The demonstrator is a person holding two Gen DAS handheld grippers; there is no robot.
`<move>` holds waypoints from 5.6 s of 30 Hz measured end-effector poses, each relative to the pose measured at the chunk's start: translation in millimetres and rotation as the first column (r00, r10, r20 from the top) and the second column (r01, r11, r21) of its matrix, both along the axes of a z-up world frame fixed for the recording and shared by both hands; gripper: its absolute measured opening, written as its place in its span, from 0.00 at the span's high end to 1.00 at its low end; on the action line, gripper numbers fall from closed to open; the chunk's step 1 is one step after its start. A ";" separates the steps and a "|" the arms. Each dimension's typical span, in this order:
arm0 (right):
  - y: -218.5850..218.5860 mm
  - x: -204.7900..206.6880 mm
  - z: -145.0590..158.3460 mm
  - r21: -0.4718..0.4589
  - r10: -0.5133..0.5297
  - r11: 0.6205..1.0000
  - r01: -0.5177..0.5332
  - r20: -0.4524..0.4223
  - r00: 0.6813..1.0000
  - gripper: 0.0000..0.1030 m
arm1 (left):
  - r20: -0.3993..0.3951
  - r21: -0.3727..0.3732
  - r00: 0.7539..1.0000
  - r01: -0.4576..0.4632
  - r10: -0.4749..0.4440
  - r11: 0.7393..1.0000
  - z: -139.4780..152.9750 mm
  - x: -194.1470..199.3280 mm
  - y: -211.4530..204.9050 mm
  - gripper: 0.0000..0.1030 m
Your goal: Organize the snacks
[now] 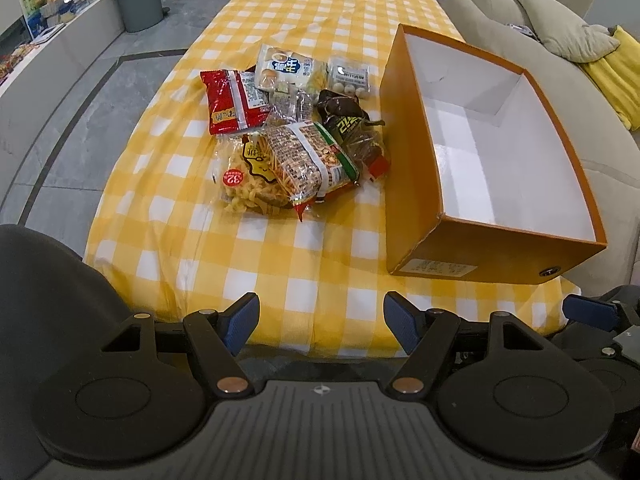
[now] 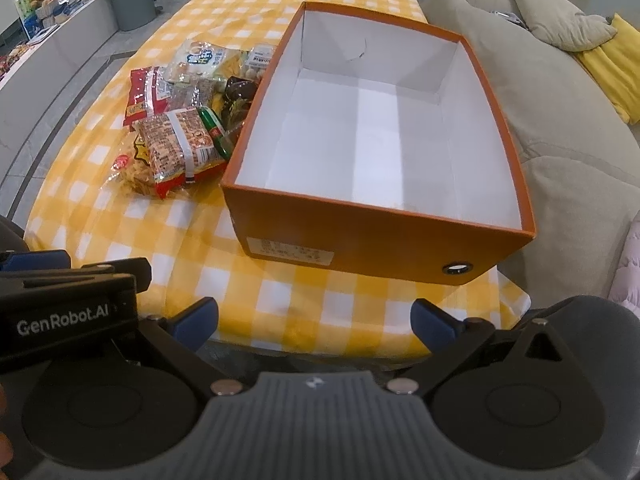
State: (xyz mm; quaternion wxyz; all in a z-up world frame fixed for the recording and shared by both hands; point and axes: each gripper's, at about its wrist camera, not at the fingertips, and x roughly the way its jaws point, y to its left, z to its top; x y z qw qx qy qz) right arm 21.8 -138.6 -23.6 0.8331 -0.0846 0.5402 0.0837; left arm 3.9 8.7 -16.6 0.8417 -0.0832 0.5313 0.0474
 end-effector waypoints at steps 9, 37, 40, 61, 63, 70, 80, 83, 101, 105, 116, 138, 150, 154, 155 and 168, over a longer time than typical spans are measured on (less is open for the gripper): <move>5.3 1.1 13.9 0.035 0.026 0.999 -0.029 0.077 0.997 0.03 | 0.088 -0.028 0.995 -0.038 0.040 0.999 10.1 0.0 23.5 0.19; 131.2 125.6 -12.6 0.196 0.522 0.827 -0.527 0.080 0.849 0.08 | 0.030 -0.181 0.961 -0.267 0.276 0.947 -16.1 18.4 148.7 0.20; 138.4 150.7 -27.7 0.179 0.529 0.835 -0.520 0.001 0.849 0.13 | 0.018 -0.183 0.962 -0.263 0.271 0.947 -18.3 21.5 148.6 0.20; 156.2 187.5 -64.7 0.144 0.662 0.750 -0.646 -0.145 0.736 0.52 | 0.022 -0.081 0.974 -0.224 0.226 0.971 -20.5 24.4 138.3 0.19; 155.4 184.4 -64.4 0.125 0.650 0.760 -0.638 -0.143 0.746 0.54 | 0.026 -0.068 0.975 -0.220 0.222 0.973 -20.0 23.3 136.5 0.19; 138.6 170.4 -37.0 0.177 0.601 0.790 -0.587 -0.029 0.799 0.59 | 0.034 -0.027 0.976 -0.214 0.215 0.977 -21.1 20.0 130.4 0.19; 57.4 140.5 33.6 0.411 0.305 0.838 -0.359 0.192 0.933 0.59 | 0.072 -0.011 0.991 -0.111 0.112 0.994 -7.9 28.6 104.3 0.15; 29.5 135.1 40.9 0.468 0.236 0.829 -0.306 0.203 0.950 0.59 | 0.023 -0.012 1.000 -0.015 0.015 1.000 -10.2 48.9 87.5 0.13; -38.2 128.6 35.6 0.558 0.125 0.804 -0.206 0.180 0.976 0.59 | -0.171 0.127 0.984 0.077 -0.054 0.989 -92.4 166.2 59.1 0.00; -36.9 128.9 33.6 0.557 0.137 0.802 -0.214 0.177 0.975 0.59 | -0.148 0.124 0.986 0.100 -0.082 0.987 -104.1 167.4 57.6 0.00; -42.3 140.8 16.1 0.541 0.102 0.827 -0.151 0.120 0.988 0.59 | -0.115 0.081 0.992 0.063 -0.053 0.995 -103.2 168.6 64.3 0.08; -50.4 158.2 -45.8 0.418 0.041 0.908 0.008 -0.109 0.993 0.59 | -0.044 -0.061 0.998 0.050 -0.053 0.997 -62.8 130.2 70.1 0.21; -53.0 176.4 -85.3 0.509 -0.028 0.840 0.189 -0.308 0.951 0.42 | -0.014 -0.133 0.998 0.060 -0.062 0.989 -52.6 129.1 78.6 0.21; -56.3 170.4 -66.5 0.486 0.018 0.869 0.098 -0.228 0.974 0.96 | -0.004 -0.145 0.998 0.059 -0.060 0.988 -49.8 128.1 81.1 0.21; -57.1 169.0 -65.7 0.500 0.033 0.861 0.091 -0.234 0.972 0.97 | -0.002 -0.147 0.998 0.060 -0.061 0.987 -49.2 128.0 81.4 0.21; -9.6 161.0 -79.1 0.308 0.106 0.951 -0.030 -0.233 0.967 1.00 | 0.020 -0.183 0.997 0.073 -0.070 0.980 -43.4 126.6 82.0 0.21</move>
